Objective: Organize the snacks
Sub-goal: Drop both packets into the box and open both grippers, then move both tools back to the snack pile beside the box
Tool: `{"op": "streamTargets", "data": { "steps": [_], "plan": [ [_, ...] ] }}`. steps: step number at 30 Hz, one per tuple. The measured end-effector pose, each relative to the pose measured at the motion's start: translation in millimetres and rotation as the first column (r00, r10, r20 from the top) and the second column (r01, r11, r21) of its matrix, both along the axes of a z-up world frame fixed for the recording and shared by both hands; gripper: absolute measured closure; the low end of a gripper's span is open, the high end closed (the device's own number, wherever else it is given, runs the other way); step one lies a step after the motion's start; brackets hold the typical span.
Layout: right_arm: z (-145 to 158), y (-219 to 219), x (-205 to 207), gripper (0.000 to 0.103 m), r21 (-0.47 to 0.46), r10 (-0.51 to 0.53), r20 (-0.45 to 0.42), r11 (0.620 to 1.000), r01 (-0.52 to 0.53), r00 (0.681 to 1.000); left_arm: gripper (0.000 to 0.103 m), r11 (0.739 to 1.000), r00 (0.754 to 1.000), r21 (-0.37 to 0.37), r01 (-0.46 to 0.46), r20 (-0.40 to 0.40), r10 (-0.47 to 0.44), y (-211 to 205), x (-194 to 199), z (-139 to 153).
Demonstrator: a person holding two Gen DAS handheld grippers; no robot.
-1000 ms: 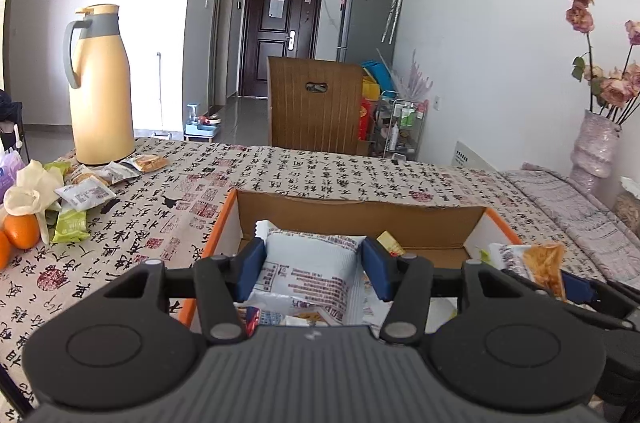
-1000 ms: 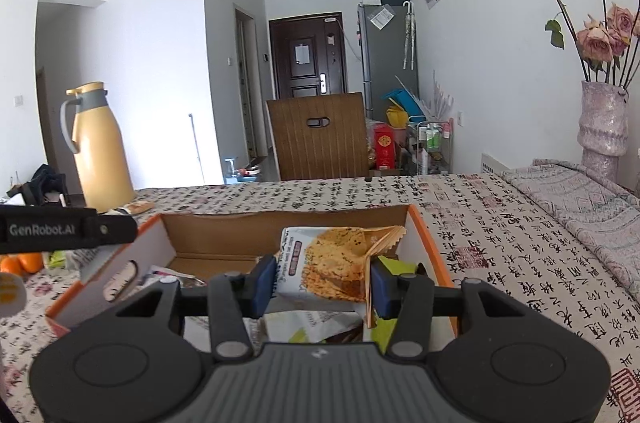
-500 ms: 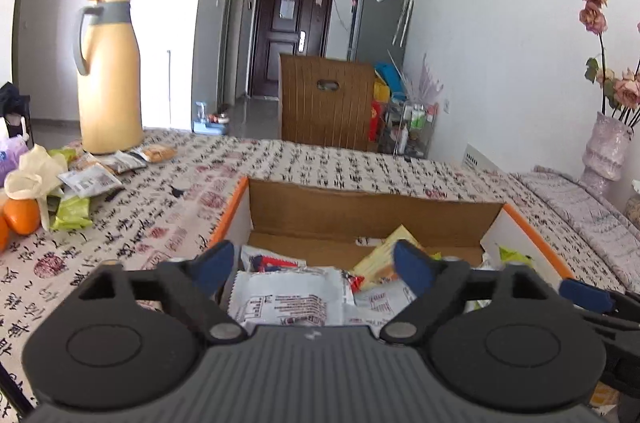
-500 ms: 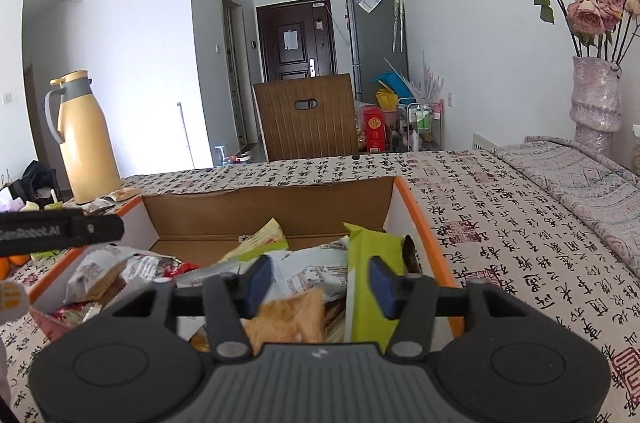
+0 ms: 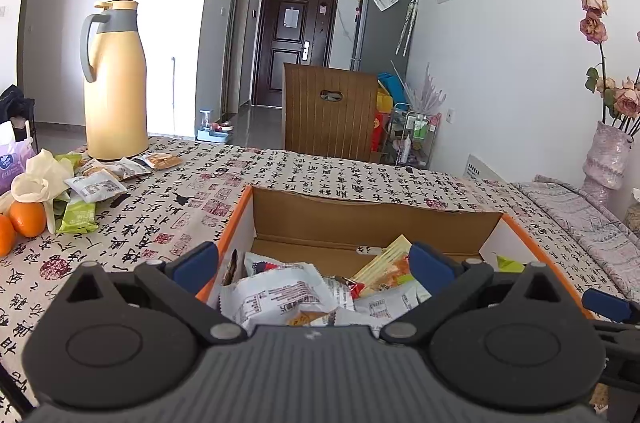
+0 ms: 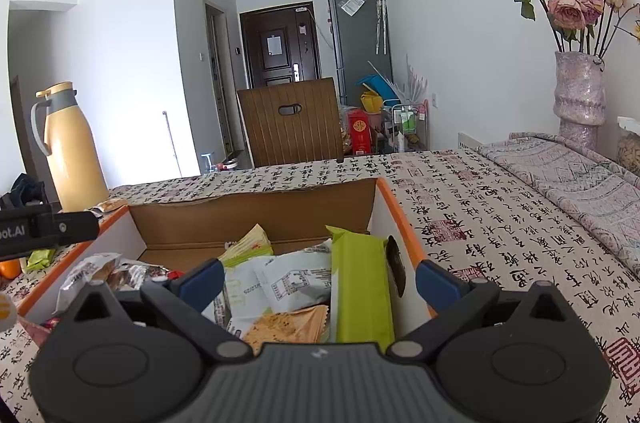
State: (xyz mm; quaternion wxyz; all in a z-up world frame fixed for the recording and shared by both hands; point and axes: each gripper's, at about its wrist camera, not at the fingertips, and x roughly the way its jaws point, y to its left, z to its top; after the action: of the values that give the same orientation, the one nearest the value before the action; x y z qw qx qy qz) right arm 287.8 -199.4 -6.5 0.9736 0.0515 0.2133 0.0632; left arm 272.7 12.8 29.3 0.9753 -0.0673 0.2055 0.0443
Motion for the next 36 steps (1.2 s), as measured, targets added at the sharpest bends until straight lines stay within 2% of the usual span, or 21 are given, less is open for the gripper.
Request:
{"op": "streamTargets", "data": {
  "steps": [7, 18, 26, 36],
  "plan": [
    [8.1, -2.8, -2.5, 0.000, 0.007, -0.009, -0.002, 1.000, 0.009, 1.000, 0.000, 1.000, 1.000, -0.016, -0.004, 0.001, 0.004, -0.1, -7.4, 11.0],
    [19.2, 4.3, -36.0, 0.000, -0.025, 0.045, -0.012, 0.999, -0.046, 0.999, 0.000, 1.000, 1.000, -0.008, 0.007, 0.021, -0.007, 3.1, -45.2, 25.3],
    [16.4, 10.8, -68.1, 0.000, -0.040, 0.080, -0.040, 0.996, -0.082, 0.996, 0.000, 1.000, 1.000, -0.003, 0.013, 0.000, -0.013, 12.1, -74.4, 18.9],
    [-8.1, 35.4, -103.7, 0.000, -0.046, 0.160, -0.150, 0.985, -0.169, 0.976, 0.000, 1.000, 0.998, 0.015, 0.023, -0.051, -0.022, 23.8, -107.6, 1.8]
  ]
}}
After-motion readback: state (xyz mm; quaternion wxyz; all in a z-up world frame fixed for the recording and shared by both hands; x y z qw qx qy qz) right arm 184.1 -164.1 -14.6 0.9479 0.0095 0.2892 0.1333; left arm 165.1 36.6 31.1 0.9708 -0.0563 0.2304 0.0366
